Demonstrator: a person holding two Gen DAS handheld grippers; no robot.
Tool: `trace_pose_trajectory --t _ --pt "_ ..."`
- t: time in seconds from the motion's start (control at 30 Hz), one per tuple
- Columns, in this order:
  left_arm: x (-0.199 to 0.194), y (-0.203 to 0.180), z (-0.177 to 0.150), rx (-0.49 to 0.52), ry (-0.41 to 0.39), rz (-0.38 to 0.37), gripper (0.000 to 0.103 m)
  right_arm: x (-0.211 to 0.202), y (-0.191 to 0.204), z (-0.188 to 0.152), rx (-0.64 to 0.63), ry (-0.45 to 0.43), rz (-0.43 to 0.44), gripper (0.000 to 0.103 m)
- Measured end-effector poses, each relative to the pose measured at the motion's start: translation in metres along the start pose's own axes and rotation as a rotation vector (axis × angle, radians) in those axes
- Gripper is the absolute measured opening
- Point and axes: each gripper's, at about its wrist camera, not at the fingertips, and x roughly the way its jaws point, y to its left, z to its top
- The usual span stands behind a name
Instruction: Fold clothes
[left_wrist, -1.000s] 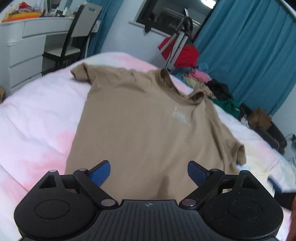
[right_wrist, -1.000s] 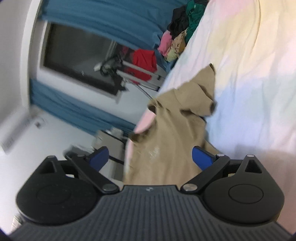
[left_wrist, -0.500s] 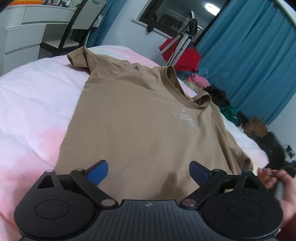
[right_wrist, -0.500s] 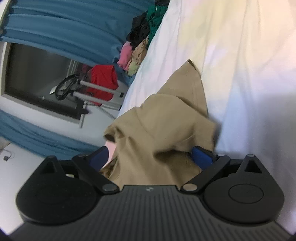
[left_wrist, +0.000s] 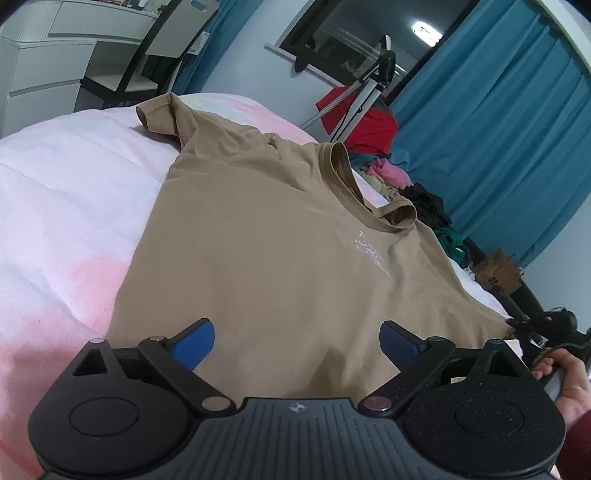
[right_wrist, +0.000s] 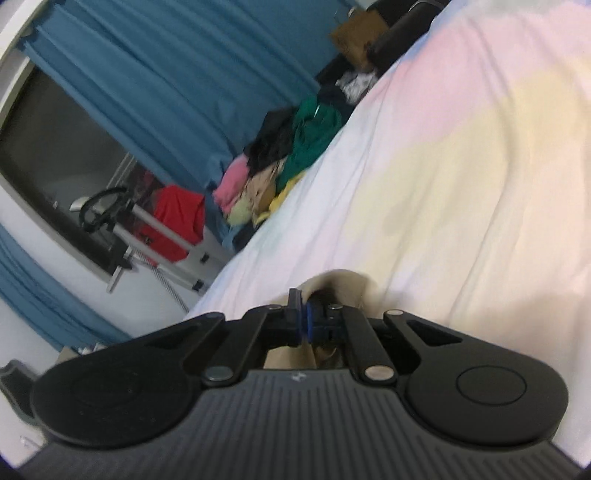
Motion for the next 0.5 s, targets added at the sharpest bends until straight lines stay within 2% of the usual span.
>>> trace_pose_trajectory --t 0.07,0.2,0.27,0.3,0.33,0.37,0.5 --pt "-0.001 -0.001 -0.001 0.006 -0.004 0.004 0.097 -0.003 -0.015 0.004 0.058 0.019 0.029 0.008" --pt "-0.001 -0.002 -0.003 0.017 -0.015 0.011 0.097 0.008 -0.048 -0.007 0.218 0.196 0.126 0.012" --pt "-0.002 -0.002 -0.005 0.017 -0.021 0.015 0.097 0.016 -0.056 -0.016 0.248 0.273 0.179 0.029" --pt "-0.002 -0.003 -0.007 0.018 -0.025 0.016 0.097 0.02 -0.055 -0.019 0.246 0.284 0.201 0.053" --pt "-0.003 -0.004 -0.008 0.026 -0.028 0.017 0.097 0.024 -0.054 -0.024 0.245 0.281 0.23 0.073" --pt "-0.004 -0.005 -0.009 0.035 -0.031 0.018 0.097 0.027 -0.053 -0.025 0.248 0.26 0.229 0.077" --pt "-0.005 -0.011 -0.014 0.067 -0.035 0.029 0.097 0.042 -0.054 -0.027 0.282 0.198 0.243 0.077"
